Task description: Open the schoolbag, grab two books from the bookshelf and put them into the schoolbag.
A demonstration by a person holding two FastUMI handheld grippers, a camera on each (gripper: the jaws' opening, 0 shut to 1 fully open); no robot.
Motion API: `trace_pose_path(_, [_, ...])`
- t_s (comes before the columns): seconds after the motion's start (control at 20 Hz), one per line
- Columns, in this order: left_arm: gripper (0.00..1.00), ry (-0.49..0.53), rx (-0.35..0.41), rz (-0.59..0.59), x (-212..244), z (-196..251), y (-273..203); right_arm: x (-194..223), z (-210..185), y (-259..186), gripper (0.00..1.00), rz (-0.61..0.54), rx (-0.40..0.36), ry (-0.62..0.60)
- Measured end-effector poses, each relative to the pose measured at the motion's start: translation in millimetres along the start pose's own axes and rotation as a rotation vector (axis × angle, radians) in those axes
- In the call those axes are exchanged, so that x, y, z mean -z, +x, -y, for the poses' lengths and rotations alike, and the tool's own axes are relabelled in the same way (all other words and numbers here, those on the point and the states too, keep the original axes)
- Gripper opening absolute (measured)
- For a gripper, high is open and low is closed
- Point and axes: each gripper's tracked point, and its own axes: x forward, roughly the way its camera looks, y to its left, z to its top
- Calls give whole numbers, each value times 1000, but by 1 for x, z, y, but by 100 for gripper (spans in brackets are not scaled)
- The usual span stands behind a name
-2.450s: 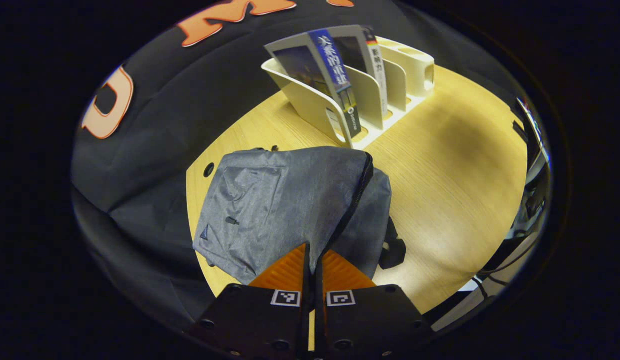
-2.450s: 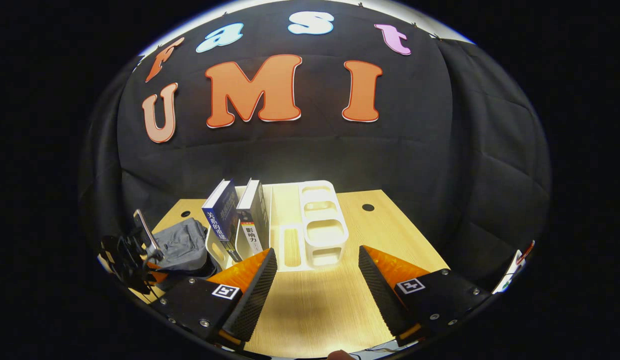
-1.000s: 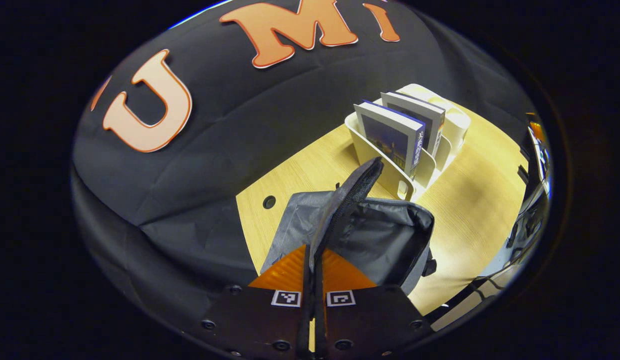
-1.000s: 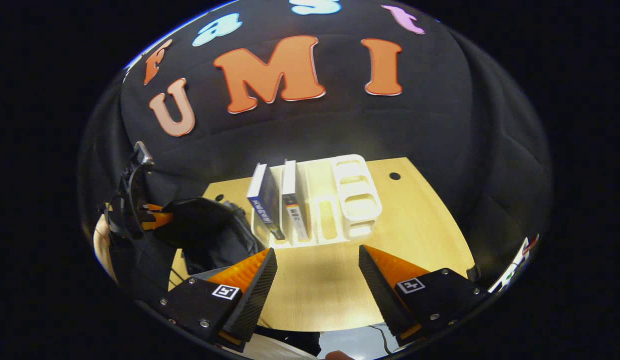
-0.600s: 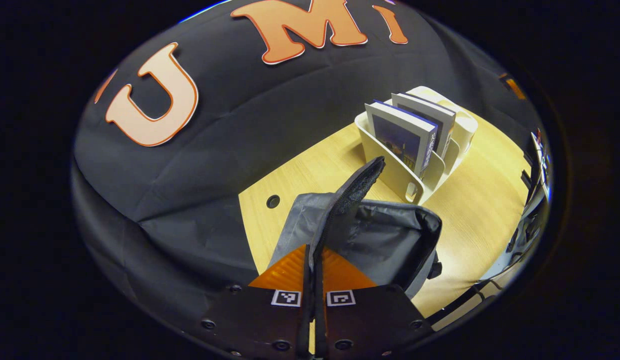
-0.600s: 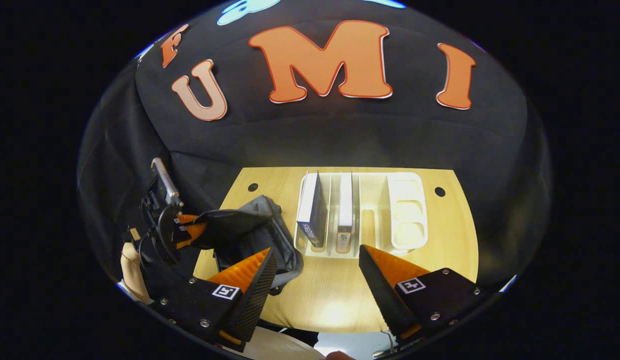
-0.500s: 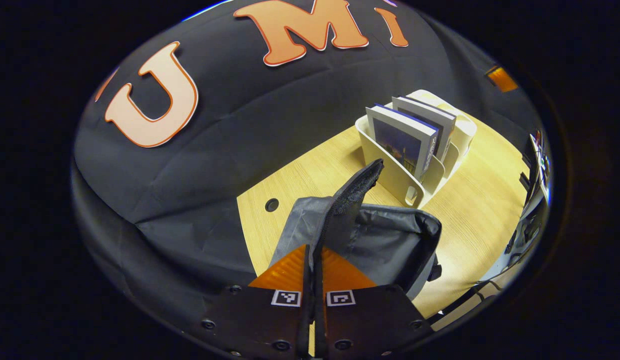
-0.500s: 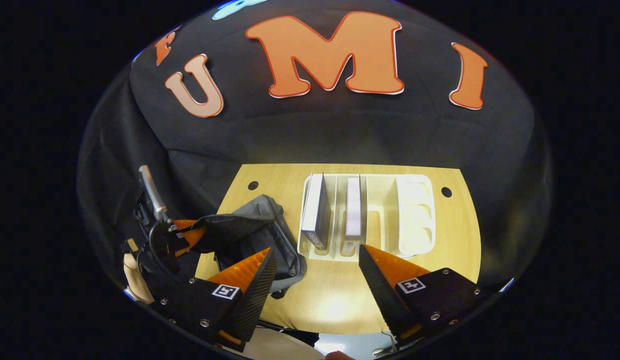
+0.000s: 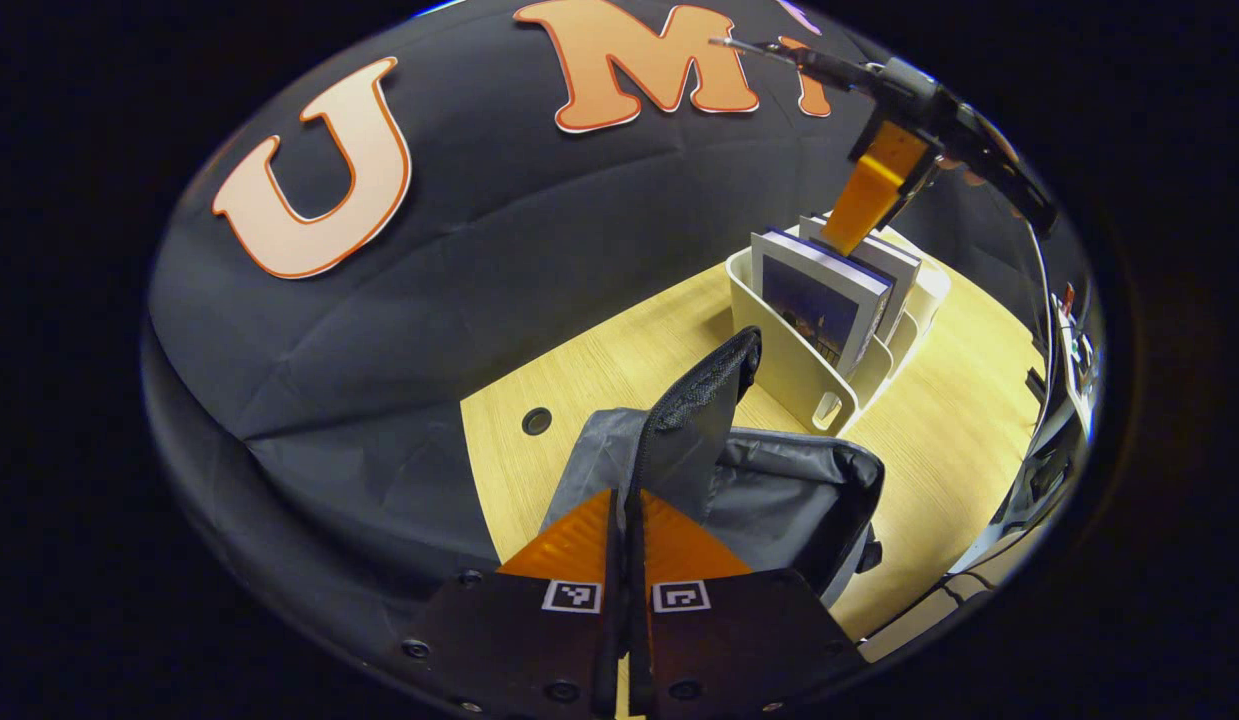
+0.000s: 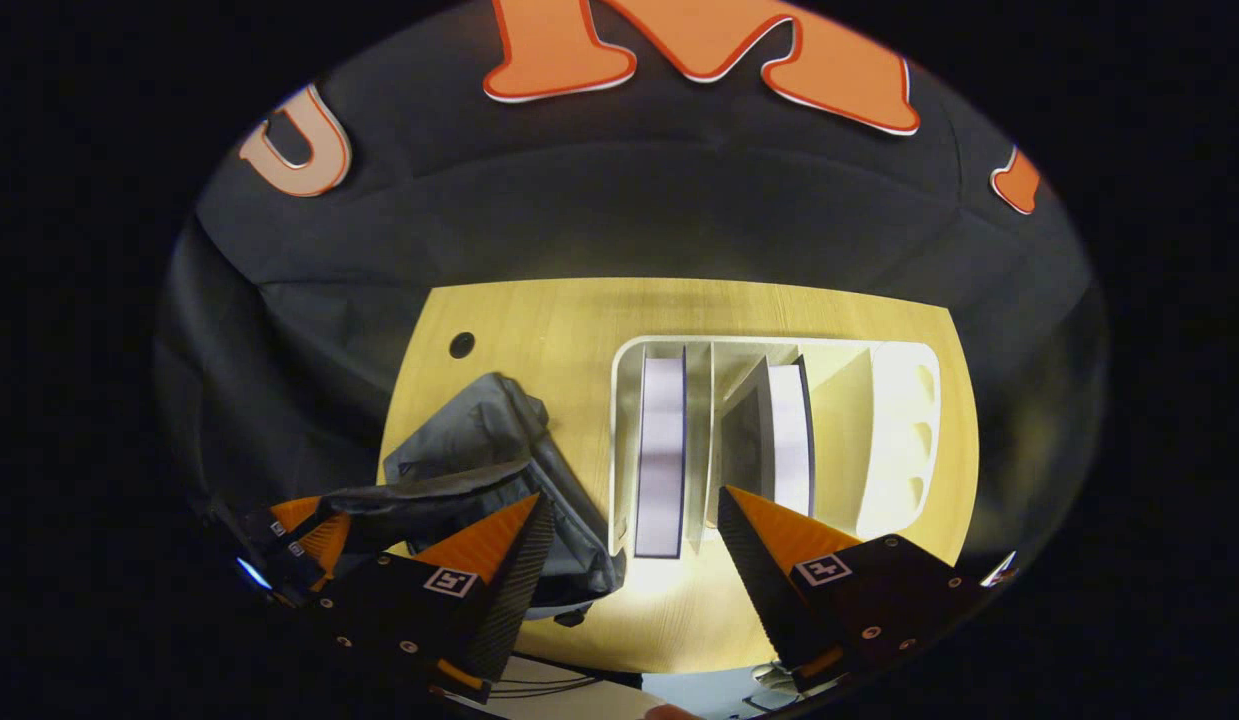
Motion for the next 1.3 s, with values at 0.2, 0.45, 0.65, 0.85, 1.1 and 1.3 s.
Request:
trace_pose_path(0.2, [5, 19, 23, 7, -1, -3, 4, -5, 6, 35, 99, -45, 55, 20])
trace_pose_path(0.45, [5, 29, 39, 13, -2, -8, 6, -7, 1, 73, 98, -79, 94, 16])
trace_pose_path(0.65, [5, 37, 50, 14, 0, -8, 7, -3, 13, 102, 74, -102, 160, 7])
trace_pose_path(0.85, [5, 48, 60, 17, 0, -8, 5, -4, 12, 98, 41, -90, 158, 66])
trace_pose_path(1.1, [5, 60, 71, 24, -3, -7, 3, -22, 8, 40, 38, -17, 125, 36])
trace_pose_path(1.3, [5, 62, 82, 34, -5, -4, 3, -39, 5, -24, 37, 97, 112, 35])
